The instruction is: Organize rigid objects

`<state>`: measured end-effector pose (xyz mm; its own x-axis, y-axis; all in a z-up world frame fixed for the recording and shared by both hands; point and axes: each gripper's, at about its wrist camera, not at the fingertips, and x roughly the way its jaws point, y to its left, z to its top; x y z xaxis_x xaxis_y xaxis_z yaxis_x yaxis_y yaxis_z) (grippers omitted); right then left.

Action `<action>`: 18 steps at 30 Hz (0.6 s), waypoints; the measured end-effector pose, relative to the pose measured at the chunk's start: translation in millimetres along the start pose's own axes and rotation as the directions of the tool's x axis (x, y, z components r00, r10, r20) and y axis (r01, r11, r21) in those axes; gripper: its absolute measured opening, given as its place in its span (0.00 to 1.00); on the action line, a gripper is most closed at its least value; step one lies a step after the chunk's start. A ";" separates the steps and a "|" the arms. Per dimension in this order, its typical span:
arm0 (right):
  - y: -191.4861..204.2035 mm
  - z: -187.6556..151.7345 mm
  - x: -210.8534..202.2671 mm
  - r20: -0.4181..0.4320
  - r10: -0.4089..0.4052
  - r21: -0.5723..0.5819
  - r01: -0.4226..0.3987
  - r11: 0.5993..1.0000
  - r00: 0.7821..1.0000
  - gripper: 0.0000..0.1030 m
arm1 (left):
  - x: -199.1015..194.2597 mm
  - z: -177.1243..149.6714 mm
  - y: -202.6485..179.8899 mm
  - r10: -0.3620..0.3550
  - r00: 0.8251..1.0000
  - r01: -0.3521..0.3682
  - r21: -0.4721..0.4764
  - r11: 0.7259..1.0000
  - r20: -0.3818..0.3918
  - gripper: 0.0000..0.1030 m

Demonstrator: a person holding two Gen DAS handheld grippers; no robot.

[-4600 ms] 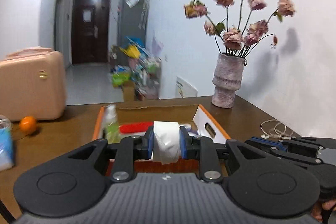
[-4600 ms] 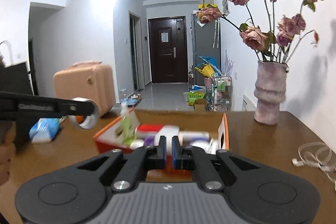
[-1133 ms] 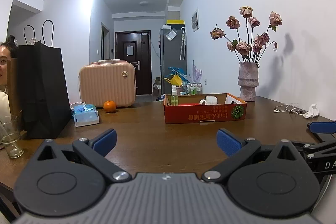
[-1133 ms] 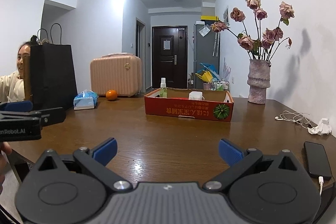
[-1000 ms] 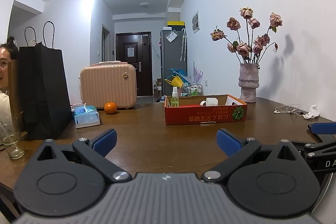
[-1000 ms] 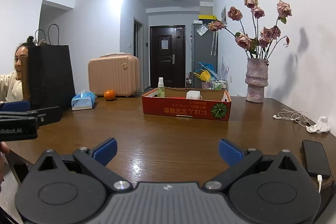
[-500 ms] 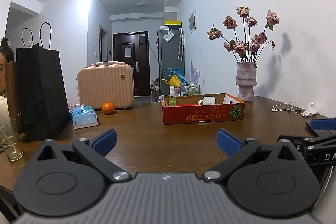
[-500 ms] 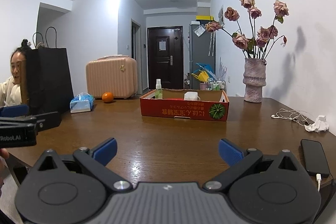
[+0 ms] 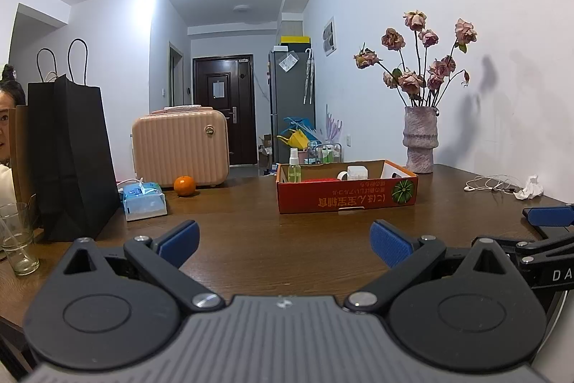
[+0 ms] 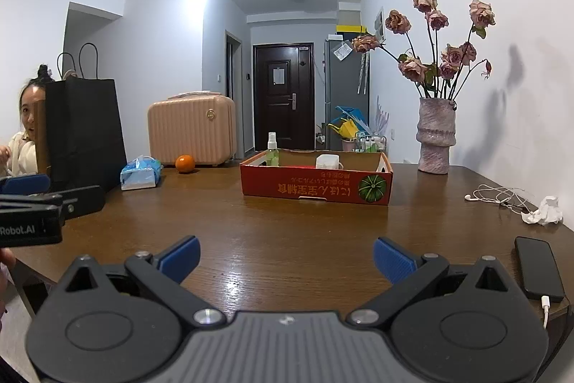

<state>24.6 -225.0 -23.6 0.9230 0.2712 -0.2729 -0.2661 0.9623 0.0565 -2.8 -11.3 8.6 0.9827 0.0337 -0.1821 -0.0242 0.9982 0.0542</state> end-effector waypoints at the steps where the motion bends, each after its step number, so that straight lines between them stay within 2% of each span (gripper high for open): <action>1: -0.1 -0.4 0.4 -0.001 0.000 0.001 0.000 1.000 1.000 1.00 | 0.5 -0.3 0.1 -0.002 1.000 0.002 0.001 1.000 -0.001 1.00; 18: -0.4 -0.8 0.6 -0.002 -0.002 0.002 0.002 1.000 1.000 1.00 | -1.0 0.4 -0.3 0.004 1.000 -0.004 0.002 1.000 0.006 1.00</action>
<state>25.0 -225.2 -24.5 0.9229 0.2694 -0.2751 -0.2638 0.9628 0.0577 -3.7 -11.7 9.1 0.9836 0.0372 -0.1763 -0.0276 0.9980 0.0569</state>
